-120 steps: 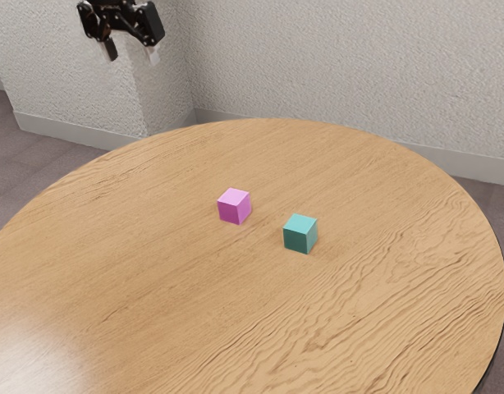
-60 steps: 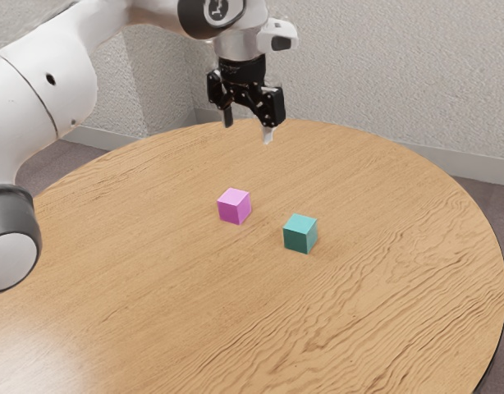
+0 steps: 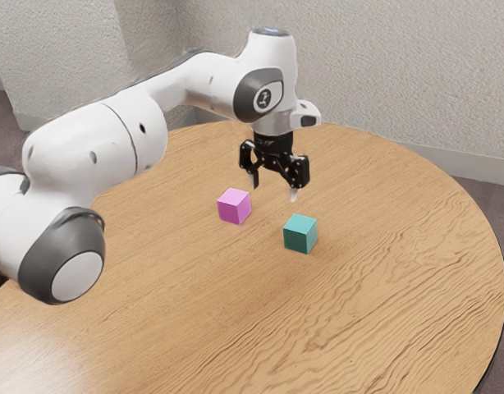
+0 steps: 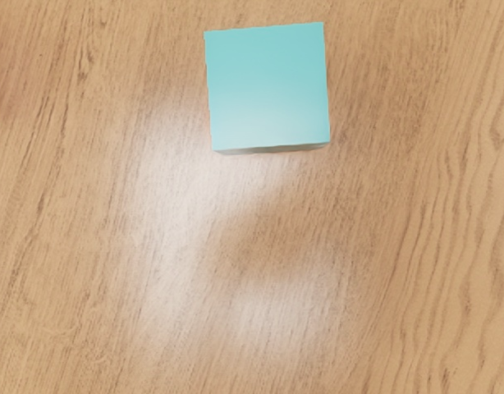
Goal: Pick up the blue block with one arm, and put the blue block on the pink block with one arm
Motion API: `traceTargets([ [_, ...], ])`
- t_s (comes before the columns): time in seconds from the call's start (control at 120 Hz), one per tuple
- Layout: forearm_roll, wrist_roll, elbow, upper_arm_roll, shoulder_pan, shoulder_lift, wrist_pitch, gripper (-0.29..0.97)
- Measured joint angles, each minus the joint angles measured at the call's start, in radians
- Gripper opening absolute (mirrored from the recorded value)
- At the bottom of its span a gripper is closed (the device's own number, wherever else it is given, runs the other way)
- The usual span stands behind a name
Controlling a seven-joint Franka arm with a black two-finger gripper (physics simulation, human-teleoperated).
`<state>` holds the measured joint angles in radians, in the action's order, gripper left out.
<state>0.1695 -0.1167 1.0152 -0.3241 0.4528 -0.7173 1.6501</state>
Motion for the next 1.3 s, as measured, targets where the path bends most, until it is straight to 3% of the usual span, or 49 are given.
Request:
traceTargets([
  [0.817, 0.082, 0.155, -0.064, 0.013, -0.033, -0.206, 0.229, 0.68],
  [1.3, 0.131, 0.195, -0.073, -0.005, -0.034, -0.259, 0.307, 0.68],
])
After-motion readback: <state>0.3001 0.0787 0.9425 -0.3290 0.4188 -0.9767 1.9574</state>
